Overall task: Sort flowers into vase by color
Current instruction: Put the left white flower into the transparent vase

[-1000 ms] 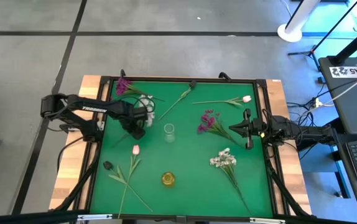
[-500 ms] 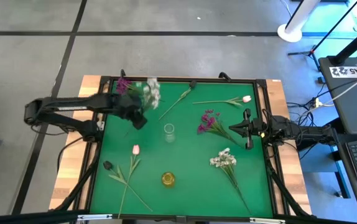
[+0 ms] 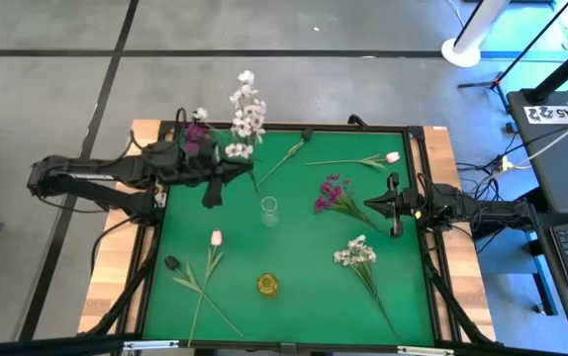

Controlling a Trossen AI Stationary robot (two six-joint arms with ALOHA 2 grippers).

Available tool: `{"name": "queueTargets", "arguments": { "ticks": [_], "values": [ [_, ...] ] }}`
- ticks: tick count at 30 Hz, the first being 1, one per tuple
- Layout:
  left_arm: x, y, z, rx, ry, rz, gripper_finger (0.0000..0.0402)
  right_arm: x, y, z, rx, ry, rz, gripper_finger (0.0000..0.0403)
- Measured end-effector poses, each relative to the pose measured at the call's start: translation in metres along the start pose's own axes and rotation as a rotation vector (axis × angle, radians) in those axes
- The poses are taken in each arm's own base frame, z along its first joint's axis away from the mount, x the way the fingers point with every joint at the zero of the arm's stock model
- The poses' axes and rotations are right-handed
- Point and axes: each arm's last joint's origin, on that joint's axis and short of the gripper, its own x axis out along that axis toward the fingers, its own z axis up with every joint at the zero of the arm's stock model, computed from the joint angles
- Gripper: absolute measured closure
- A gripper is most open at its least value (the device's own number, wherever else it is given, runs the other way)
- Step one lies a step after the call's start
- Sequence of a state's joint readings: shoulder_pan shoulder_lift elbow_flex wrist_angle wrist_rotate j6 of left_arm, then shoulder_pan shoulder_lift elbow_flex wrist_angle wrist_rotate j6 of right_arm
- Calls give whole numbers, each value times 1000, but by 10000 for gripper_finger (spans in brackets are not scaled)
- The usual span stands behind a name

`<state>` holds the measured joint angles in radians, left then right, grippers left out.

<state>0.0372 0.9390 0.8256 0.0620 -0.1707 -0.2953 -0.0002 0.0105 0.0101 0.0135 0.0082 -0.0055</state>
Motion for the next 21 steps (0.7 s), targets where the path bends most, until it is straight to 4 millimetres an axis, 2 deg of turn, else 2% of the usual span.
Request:
{"name": "queueTargets", "arguments": {
  "ticks": [7, 13, 21],
  "values": [
    [25, -9, -38, 67, -22, -19, 396, 0, 0, 0, 0, 1, 0, 384],
    [33, -8, -45, 89, -45, -4, 396, 0, 0, 0, 0, 0, 0, 384],
    [42, -4, -60, 118, 46, 79, 396, 0, 0, 0, 0, 0, 0, 384]
  ]
}}
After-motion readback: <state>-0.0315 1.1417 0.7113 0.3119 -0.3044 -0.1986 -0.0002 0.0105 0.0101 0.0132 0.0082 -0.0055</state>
